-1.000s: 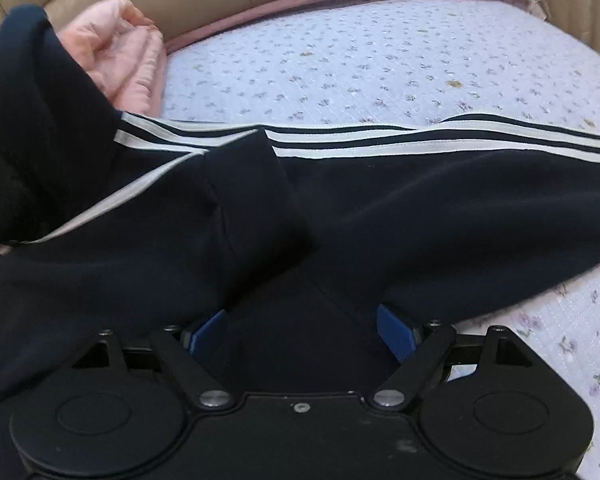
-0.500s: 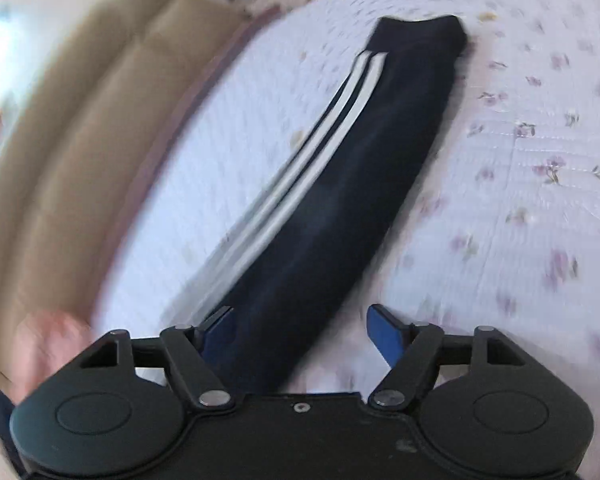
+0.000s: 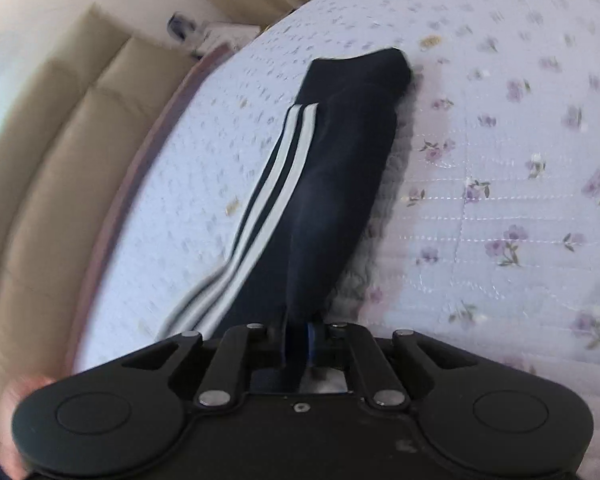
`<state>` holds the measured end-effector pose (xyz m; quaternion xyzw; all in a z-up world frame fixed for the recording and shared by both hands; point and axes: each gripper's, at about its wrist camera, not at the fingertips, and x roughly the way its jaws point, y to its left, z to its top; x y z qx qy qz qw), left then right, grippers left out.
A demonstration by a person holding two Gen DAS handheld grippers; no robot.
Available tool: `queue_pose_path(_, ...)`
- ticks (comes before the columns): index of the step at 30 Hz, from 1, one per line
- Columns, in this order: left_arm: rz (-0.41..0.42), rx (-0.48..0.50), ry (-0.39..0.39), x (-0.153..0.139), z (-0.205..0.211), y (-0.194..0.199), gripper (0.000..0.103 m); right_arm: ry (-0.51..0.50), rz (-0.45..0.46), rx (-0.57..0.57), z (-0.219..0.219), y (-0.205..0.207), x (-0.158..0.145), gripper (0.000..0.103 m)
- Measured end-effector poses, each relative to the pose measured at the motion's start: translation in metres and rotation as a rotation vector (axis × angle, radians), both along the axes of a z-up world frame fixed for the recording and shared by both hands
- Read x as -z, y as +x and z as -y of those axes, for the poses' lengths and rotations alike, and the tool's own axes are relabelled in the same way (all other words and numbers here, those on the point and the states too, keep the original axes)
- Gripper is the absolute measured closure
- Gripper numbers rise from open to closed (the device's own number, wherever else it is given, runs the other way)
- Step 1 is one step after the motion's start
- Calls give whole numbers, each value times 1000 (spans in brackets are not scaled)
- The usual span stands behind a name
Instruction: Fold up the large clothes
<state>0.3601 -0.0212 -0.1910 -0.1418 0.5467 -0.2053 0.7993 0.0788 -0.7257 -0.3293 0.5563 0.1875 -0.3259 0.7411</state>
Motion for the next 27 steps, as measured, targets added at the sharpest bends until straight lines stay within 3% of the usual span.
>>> queue_pose_path(5,-12,-18,-33,-6,-15,1,8,97,194,111,24,-11,23,93)
queue_pose_path(7,8,-27,-26,-11,-23,1,8,84,171,137,25,-13,16,93)
queue_pose_path(9,24,-33,-15,-15,-32,0,8,-50,151,118,13,-9,-13,94)
queue_pose_path(11,29,-44,-2,-18,-41,-1,8,-168,221,86,-5,-8,-50,94)
queue_pose_path(14,35,-55,6,-19,-55,-5,7,-267,352,23,-29,-4,-106,94)
queue_pose_path(18,45,-82,-32,-18,-78,-10,7,-437,576,-174,-93,16,-199,94)
queue_pose_path(21,52,-99,-64,-18,-92,-14,7,-552,661,-405,-179,43,-253,94)
queue_pose_path(24,70,-104,-82,-14,-102,-17,7,-530,676,-616,-266,65,-255,94)
queue_pose_path(27,57,-120,-103,0,-111,-18,7,-439,547,-824,-354,97,-206,94)
